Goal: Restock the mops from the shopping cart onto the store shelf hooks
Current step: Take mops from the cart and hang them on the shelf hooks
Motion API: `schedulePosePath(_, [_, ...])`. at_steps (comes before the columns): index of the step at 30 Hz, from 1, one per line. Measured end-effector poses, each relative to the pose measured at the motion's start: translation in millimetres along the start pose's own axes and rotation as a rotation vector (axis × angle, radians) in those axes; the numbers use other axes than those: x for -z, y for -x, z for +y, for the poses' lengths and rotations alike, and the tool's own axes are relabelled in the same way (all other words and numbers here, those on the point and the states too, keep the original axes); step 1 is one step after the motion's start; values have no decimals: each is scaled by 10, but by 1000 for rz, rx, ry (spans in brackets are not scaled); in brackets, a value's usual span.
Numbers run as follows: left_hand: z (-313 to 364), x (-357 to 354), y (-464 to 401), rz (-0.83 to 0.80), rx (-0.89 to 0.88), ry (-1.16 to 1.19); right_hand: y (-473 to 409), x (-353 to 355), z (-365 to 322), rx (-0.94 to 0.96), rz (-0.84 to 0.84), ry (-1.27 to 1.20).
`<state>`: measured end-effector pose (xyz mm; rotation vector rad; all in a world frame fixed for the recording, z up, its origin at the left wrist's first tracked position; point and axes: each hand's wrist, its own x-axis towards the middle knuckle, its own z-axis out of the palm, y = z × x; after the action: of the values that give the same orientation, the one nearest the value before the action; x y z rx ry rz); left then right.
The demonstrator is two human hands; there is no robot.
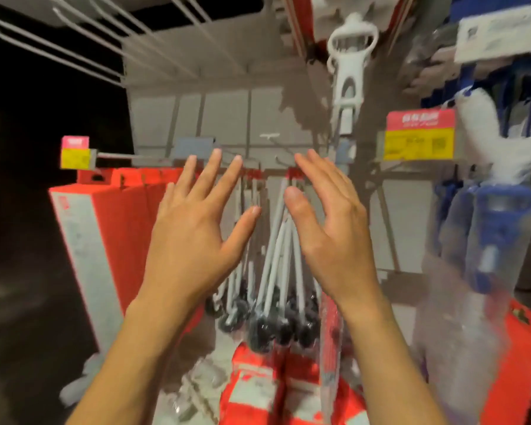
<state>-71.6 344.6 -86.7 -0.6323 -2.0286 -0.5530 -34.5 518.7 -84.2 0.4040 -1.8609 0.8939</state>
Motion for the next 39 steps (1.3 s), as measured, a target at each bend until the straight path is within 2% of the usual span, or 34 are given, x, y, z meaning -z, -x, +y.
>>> schedulePosePath(4, [-157, 197, 551, -78, 115, -104, 398, -236, -109, 1, -93, 50])
schedulePosePath(11, [-492, 627, 1494, -152, 377, -141, 1159, -689, -441, -99, -249, 34])
schedulePosePath(16, [-733, 1175, 2214, -184, 530, -149, 1784, -1166, -1018, -142, -362, -97])
schedulePosePath(21, [-1045, 2010, 2945, -203, 662, -255, 2382, -1708, -1748, -170, -504, -253])
schedulePosePath(30, [-1418, 3458, 4193, -147, 954, -455, 3208, -2560, -3219, -89, -808, -433])
schedulePosePath(39, [-1601, 4450, 4978, -30, 1201, -568, 3700, -3137, -4281, 23, -1023, -617])
